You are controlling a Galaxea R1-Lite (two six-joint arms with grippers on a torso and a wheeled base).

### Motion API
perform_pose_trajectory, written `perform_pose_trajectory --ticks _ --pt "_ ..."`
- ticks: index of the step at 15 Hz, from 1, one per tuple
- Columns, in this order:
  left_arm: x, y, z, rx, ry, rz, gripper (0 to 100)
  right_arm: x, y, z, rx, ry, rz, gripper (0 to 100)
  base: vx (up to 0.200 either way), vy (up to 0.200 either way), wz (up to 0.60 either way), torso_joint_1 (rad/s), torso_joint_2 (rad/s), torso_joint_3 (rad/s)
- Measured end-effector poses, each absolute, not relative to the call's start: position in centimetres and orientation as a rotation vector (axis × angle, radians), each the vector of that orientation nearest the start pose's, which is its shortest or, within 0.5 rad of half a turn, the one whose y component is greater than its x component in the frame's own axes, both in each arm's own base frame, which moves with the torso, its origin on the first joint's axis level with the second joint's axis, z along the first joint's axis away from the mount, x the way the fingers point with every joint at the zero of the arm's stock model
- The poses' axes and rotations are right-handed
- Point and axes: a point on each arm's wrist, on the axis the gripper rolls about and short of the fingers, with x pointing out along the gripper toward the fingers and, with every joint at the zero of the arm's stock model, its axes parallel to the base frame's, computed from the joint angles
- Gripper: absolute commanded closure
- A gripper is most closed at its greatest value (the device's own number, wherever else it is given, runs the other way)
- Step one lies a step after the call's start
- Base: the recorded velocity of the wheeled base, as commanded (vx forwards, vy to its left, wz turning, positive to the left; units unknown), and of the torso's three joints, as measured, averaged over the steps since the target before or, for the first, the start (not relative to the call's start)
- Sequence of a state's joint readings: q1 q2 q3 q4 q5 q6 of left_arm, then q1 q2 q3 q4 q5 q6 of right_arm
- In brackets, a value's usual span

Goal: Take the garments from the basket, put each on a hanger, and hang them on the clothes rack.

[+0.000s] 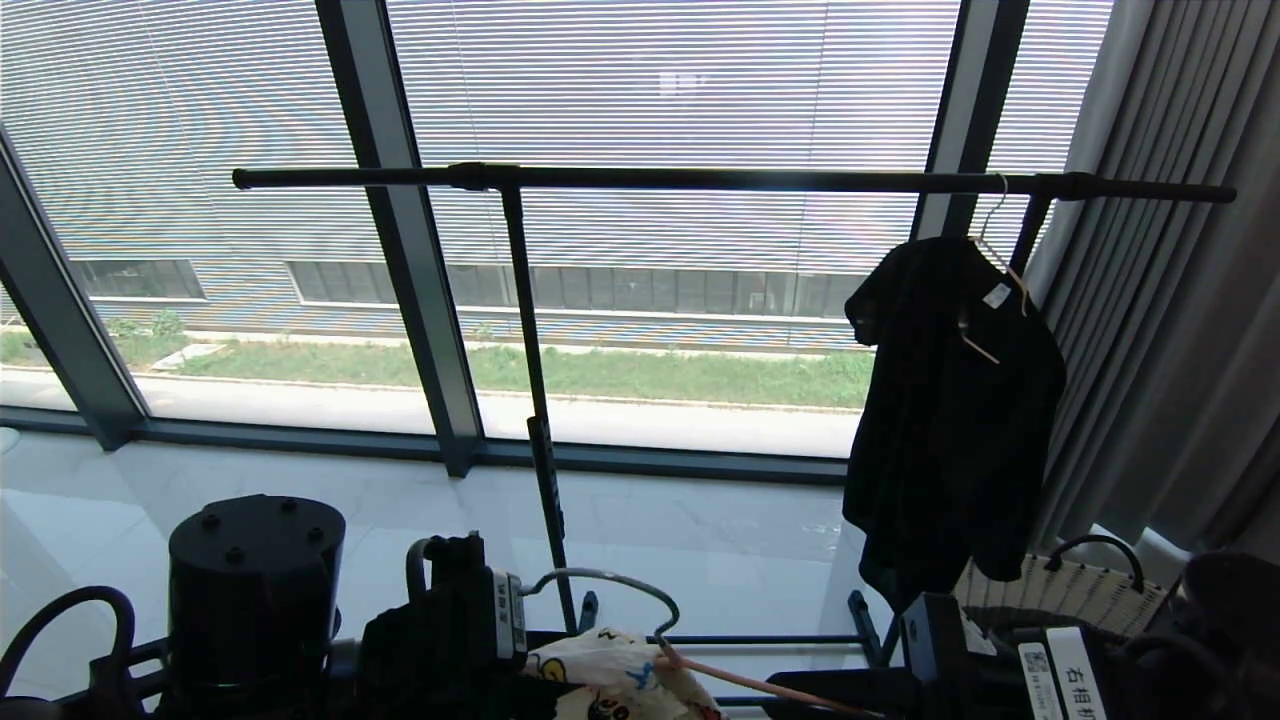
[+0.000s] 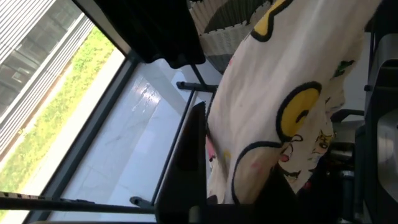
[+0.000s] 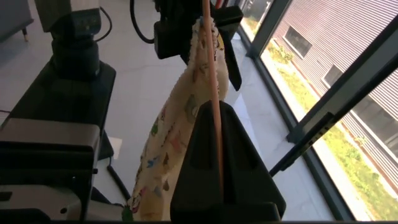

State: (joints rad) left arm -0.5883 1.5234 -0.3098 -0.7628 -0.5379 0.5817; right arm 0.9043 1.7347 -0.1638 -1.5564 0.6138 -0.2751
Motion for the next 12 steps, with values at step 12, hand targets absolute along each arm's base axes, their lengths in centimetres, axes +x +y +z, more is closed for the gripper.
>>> perform_pose_trajectory --ticks 12 --pt "20.8 -8.4 11.3 0.504 0.245 -0.882 100 13.3 16.9 11.1 -0.298 -0.137 1.267 0 0.000 0.000 0.00 0.000 0.00 0.000"
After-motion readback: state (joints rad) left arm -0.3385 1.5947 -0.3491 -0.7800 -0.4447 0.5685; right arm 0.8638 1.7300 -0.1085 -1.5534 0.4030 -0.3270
